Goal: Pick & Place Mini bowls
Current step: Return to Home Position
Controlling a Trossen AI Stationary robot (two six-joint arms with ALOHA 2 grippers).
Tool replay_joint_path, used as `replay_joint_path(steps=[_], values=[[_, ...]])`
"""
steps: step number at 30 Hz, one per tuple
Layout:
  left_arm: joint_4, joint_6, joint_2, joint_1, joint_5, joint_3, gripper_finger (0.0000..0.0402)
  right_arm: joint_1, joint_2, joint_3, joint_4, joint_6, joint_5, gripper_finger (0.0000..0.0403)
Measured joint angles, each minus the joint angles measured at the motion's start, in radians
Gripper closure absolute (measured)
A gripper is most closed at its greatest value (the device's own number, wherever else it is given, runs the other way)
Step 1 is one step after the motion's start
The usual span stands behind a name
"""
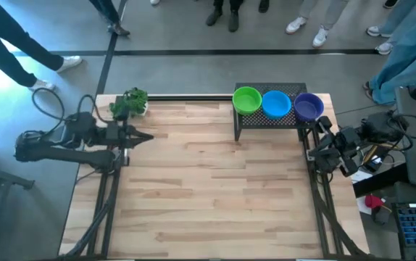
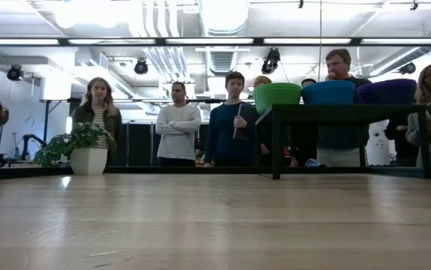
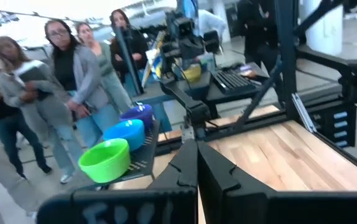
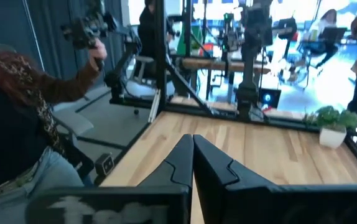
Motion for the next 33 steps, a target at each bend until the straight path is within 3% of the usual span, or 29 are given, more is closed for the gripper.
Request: replay_joint_path(steps=[7,24,33], values=[[-0.017,-0.027,-0.124,0.001,-0.070,-0.071,0.0402,0.000,-0.069,-0.044,0.024,-0.005,0.000,0.0394],[-0.022,-0.036,-0.357,0.001,-0.073,-0.168,0.0401,0.000,-0.278,-0.097,0.025,0.023,0.098,0.0394],[-0.055,-0.035,-0.465,0.001,-0.116,-0.200,0.0401,0.000,-0.324,-0.101,0.023,0.023,0.105,0.0394]])
